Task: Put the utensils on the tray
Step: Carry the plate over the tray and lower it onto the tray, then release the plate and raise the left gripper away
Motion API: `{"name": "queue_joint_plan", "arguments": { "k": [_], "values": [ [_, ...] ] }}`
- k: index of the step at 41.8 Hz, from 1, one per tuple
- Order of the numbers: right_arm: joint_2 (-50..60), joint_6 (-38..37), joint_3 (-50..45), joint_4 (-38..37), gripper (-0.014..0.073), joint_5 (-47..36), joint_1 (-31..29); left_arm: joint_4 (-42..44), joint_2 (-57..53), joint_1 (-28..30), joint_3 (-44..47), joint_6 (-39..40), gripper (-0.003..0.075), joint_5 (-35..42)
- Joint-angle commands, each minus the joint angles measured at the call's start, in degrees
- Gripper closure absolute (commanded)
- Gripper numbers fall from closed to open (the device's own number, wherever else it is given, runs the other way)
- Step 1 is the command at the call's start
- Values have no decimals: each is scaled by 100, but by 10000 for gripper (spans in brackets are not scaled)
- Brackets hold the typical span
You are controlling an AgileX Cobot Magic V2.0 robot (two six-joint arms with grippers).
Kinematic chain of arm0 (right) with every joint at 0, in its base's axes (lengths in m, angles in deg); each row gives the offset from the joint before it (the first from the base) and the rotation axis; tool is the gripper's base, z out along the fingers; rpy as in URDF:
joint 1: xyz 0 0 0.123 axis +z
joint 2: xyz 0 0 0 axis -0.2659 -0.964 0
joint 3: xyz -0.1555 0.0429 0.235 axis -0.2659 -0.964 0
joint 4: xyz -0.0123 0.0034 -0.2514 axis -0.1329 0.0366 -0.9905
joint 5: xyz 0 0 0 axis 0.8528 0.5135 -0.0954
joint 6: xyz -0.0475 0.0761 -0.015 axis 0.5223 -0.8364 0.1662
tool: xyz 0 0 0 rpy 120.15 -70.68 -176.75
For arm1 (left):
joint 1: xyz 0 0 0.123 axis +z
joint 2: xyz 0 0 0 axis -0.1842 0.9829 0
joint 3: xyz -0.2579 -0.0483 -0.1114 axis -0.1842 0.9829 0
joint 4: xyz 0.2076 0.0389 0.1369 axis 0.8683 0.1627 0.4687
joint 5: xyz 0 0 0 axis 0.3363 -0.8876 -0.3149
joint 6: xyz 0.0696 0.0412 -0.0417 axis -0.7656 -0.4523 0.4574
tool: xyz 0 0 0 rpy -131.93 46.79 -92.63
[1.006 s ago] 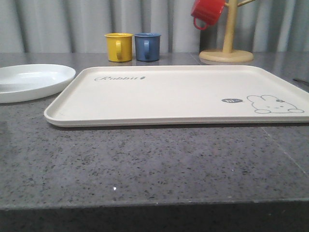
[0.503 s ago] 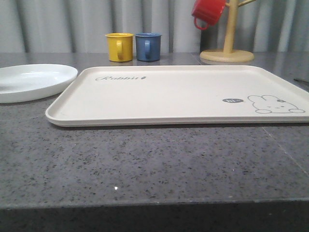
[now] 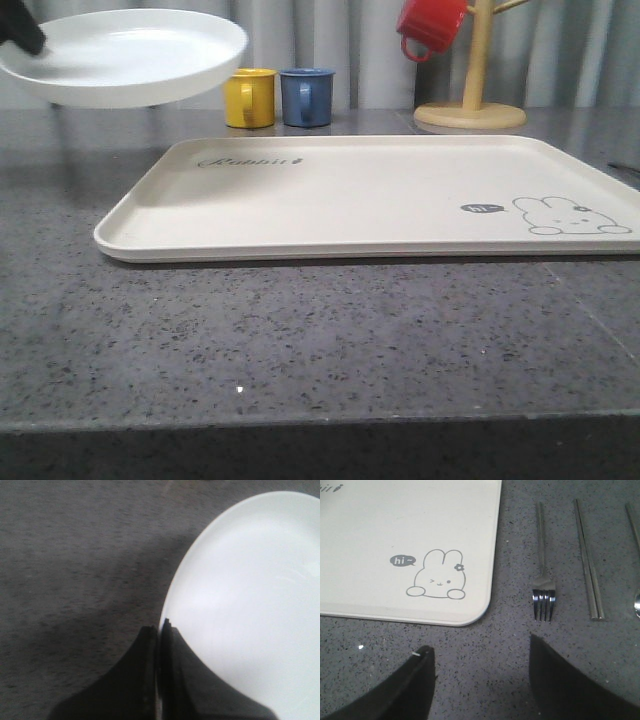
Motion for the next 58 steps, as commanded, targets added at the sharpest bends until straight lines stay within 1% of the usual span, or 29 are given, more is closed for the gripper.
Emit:
{"name": "queue_joint_plan", "arguments": {
  "k": [1, 6, 11, 17, 27, 30, 33, 37, 39, 42, 44, 51, 55, 58],
  "values": [
    [-50, 34, 181, -28, 145, -347, -27, -298, -145, -486, -191, -31, 741, 126],
    [-50, 34, 181, -28, 145, -347, -27, -286, 84, -971, -191, -35, 741, 154],
    [-50, 34, 181, -28, 145, -347, -27, -259, 335, -1283, -191, -35, 741, 144],
    [-50, 34, 181, -28, 145, -347, -27, -279, 548, -1411, -199, -35, 741, 155],
    [-50, 34, 181, -28, 145, -347, -27, -277, 821, -1423, -199, -35, 737, 260],
    [-50, 34, 181, -28, 145, -347, -27, -277, 861, -1423, -199, -35, 699, 260],
    [-50, 34, 181, -28, 145, -347, -27, -277, 900, -1423, -199, -35, 625, 247],
    [-50, 34, 181, -28, 145, -347, -27, -280, 896, -1423, -199, -35, 470, 233],
    [-50, 34, 181, -28, 145, -347, -27, -294, 896, -1423, -230, -35, 379, 233],
    [-50, 34, 181, -28, 145, -347, -27, -294, 819, -1423, -251, -35, 299, 222],
    [-50, 34, 181, -28, 145, -347, -27, -238, 731, -1423, -293, -35, 285, 222],
    [-50, 34, 181, -28, 145, -347, -27, 139, 57, -1464, -328, -35, 291, 165],
    [-50, 34, 181, -28, 145, -347, -27, 449, -400, -1658, -328, -35, 291, 112],
    [-50, 34, 181, -28, 145, -347, -27, 818, -745, -1923, -328, -35, 291, 91]
  ]
}}
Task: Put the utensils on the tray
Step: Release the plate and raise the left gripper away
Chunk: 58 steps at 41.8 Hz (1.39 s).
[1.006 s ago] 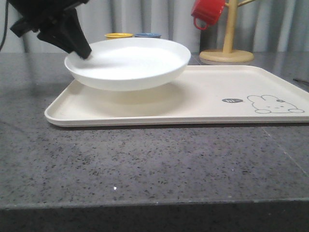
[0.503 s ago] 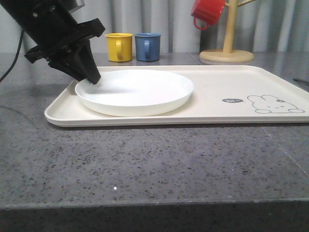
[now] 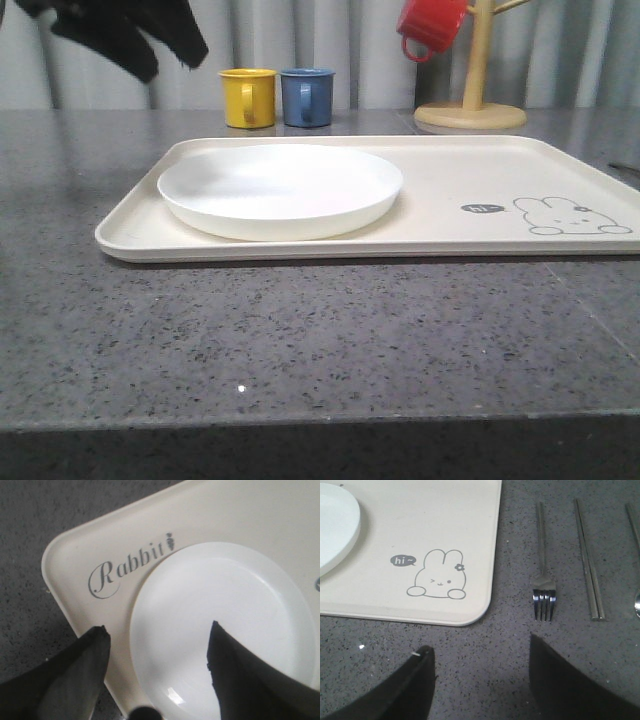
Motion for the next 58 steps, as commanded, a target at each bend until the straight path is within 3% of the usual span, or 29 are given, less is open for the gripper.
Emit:
{"name": "queue_joint_plan", "arguments": {
  "k": [1, 7, 19, 41, 58],
  "values": [
    [-50, 34, 181, -28, 145, -347, -27, 309, -747, -375, -187, 0, 291, 66],
    [-50, 34, 181, -28, 145, -347, -27, 926, -1364, -1070, -63, 96, 291, 60],
    [-50, 34, 181, -28, 145, -347, -27, 2999, -2755, -2252, 1125, 1749, 293, 837],
    [-50, 34, 181, -28, 145, -347, -27, 2576, -5476, -2373, 3398, 1821, 293, 1583],
    [-56, 34, 181, -23, 145, -346, -27, 2576, -5696, -2373, 3541, 1821, 293, 1763]
  ]
}}
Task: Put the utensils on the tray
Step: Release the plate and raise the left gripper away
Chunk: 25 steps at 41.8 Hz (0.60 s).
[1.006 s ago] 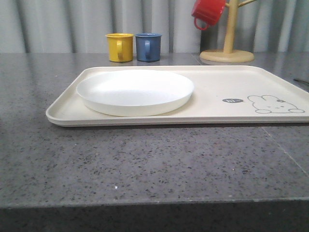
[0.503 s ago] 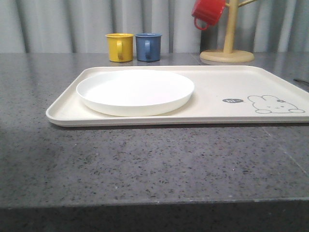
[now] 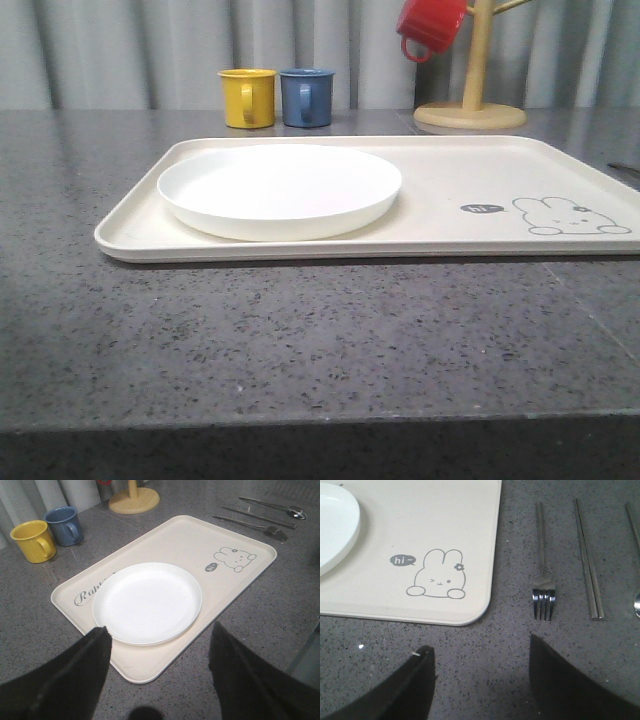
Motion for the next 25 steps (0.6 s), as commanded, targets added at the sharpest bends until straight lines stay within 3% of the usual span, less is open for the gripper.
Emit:
{"name": "queue_joint_plan", "arguments": {
  "k": [1, 9, 16, 25],
  "values": [
    [-62, 34, 181, -23, 145, -350, -27, -55, -2, -41, -136, 83, 293, 470],
    [-462, 34, 465, -54, 148, -109, -27, -55, -2, -41, -136, 83, 293, 470],
    [-1462, -22, 1381, -411, 148, 776, -102, -55, -2, -41, -136, 83, 293, 470],
    [-2996, 42, 2651, -426, 148, 1711, -614, -55, -2, -41, -136, 83, 293, 470]
  ]
}}
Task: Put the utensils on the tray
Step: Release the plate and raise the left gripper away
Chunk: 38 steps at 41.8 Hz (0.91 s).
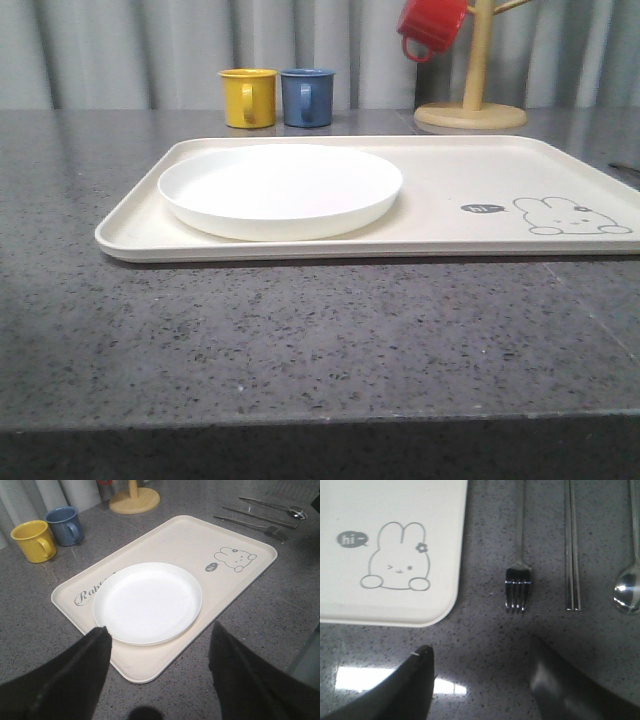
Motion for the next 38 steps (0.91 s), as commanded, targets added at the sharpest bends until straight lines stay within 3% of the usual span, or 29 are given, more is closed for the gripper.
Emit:
{"name": "queue_joint_plan", "arguments": {
  "k": [1, 13, 20, 38],
  "values": [
    [-632, 67, 741, -86, 148, 240, -194, -55, -2, -41, -136, 83, 293, 470],
    [-2368, 409, 2088, -158, 153, 1001, -249, -55, -2, -41, -136, 83, 293, 470],
    [-3134, 409, 2711, -172, 251, 1376, -249, -55, -2, -41, -136, 83, 293, 470],
    [-3968, 486, 3006, -425, 274, 1172, -249, -55, -2, -41, -136, 83, 293, 470]
  ]
}}
